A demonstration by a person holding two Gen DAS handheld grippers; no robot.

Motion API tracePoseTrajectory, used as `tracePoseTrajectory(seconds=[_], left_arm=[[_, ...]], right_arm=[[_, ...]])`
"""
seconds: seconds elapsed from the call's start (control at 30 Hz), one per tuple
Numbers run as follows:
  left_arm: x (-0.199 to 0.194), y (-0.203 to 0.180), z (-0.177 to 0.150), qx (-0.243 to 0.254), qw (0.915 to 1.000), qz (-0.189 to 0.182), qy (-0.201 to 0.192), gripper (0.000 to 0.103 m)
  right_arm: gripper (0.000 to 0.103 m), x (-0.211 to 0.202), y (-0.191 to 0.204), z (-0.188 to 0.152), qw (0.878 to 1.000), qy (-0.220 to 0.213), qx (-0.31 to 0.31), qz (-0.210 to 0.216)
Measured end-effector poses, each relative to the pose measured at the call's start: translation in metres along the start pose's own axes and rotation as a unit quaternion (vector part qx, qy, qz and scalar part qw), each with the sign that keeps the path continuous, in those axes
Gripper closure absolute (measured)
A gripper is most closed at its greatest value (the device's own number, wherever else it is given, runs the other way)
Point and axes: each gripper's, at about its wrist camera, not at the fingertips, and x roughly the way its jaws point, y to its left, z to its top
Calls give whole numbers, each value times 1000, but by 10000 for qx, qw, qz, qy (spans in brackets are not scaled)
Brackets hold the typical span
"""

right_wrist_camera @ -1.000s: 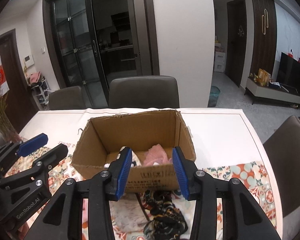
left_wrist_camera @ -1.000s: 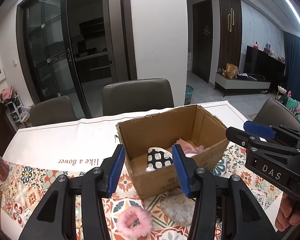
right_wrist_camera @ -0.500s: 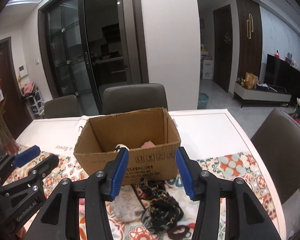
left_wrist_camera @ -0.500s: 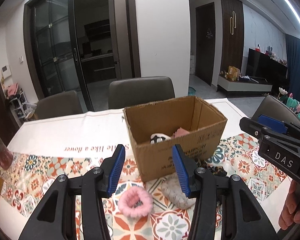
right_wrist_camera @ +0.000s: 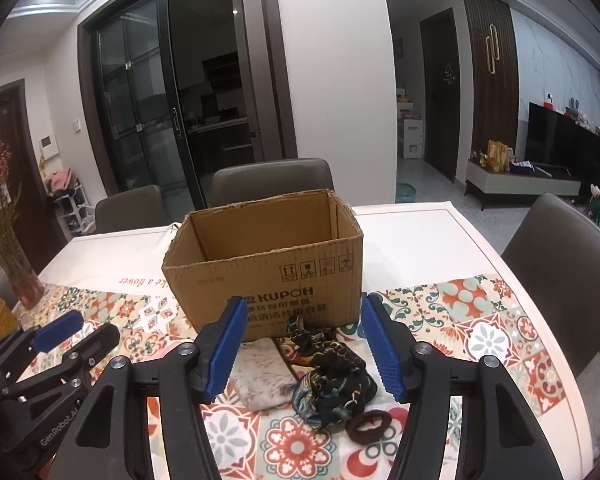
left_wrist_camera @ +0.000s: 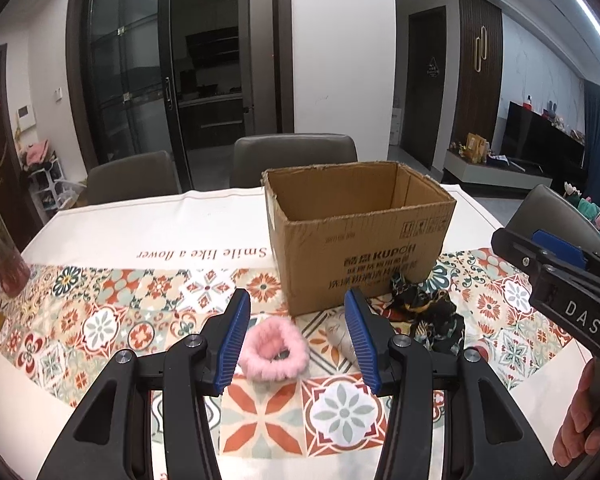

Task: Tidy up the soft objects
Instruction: 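Move both tools back toward the pink headband and black scarf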

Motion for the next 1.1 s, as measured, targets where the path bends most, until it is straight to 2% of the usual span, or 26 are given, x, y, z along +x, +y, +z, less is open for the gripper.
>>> tracePoseTrajectory(seconds=[0.13, 0.23, 0.57, 0.73, 1.1], left_arm=[[-4, 0, -11, 37, 10000, -13, -20, 55], [-4, 0, -18, -71, 9999, -108, 24, 55], [-4, -3, -45, -133, 9998, -146, 65, 55], [-6, -3, -59, -80, 10000, 4, -52, 55], [10, -3, -83, 4, 9998, 222, -15, 55]], right_arm=[[42, -7, 2, -8, 9999, -69, -59, -80], [36, -10, 2, -15, 9999, -81, -70, -113], [36, -11, -2, -41, 9999, 66, 104, -85], [36, -10, -3, -58, 9996, 179, 154, -125], [36, 14, -3, -87, 9979, 615, 132, -123]])
